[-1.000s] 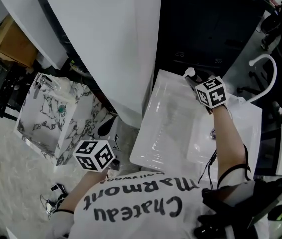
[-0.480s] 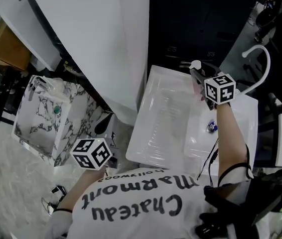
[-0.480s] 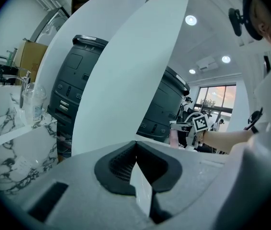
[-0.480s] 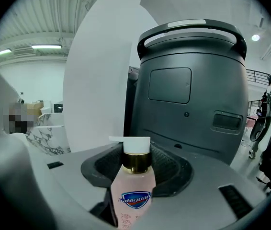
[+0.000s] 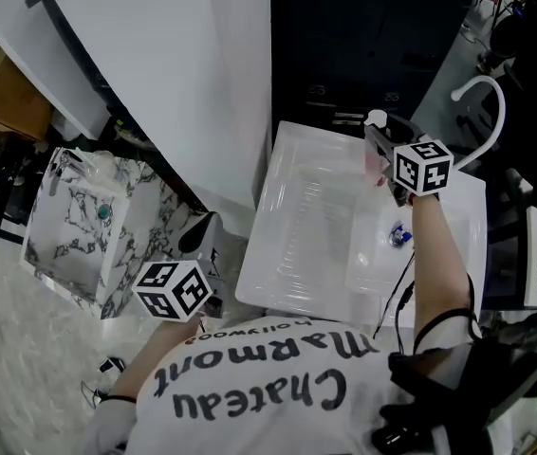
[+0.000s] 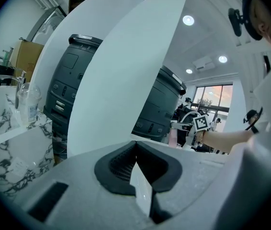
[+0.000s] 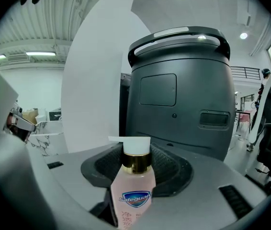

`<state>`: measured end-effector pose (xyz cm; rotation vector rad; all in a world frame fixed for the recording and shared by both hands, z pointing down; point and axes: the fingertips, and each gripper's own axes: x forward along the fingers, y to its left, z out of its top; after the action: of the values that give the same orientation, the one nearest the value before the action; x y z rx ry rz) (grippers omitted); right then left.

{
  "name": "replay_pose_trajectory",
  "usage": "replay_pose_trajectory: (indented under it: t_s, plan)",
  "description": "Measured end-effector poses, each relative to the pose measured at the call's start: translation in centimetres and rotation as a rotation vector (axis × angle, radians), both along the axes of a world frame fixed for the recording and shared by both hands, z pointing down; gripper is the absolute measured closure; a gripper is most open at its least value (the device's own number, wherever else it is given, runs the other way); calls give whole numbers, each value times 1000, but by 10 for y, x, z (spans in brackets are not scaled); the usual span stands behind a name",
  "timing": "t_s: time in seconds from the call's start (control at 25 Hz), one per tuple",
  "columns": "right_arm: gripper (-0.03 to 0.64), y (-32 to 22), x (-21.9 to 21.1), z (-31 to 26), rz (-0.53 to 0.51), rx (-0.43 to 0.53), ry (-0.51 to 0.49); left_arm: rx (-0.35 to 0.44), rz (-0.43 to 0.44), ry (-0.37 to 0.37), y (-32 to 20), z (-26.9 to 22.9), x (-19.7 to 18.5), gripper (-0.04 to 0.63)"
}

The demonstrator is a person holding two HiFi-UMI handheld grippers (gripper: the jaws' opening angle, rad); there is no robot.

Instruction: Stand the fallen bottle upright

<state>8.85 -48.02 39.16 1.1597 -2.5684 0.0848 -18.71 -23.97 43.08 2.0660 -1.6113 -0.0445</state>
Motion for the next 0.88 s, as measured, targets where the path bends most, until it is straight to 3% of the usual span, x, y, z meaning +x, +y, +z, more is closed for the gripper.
replay_pose_trajectory:
  t_s: [0.52,0.88]
  plan:
    - [444,-3,34,-8,117,1,-139,3,24,-8,1,-1,7,581]
    - [444,-1,51,-13,157,4,-178,7,40,-15,1,-4,14,581]
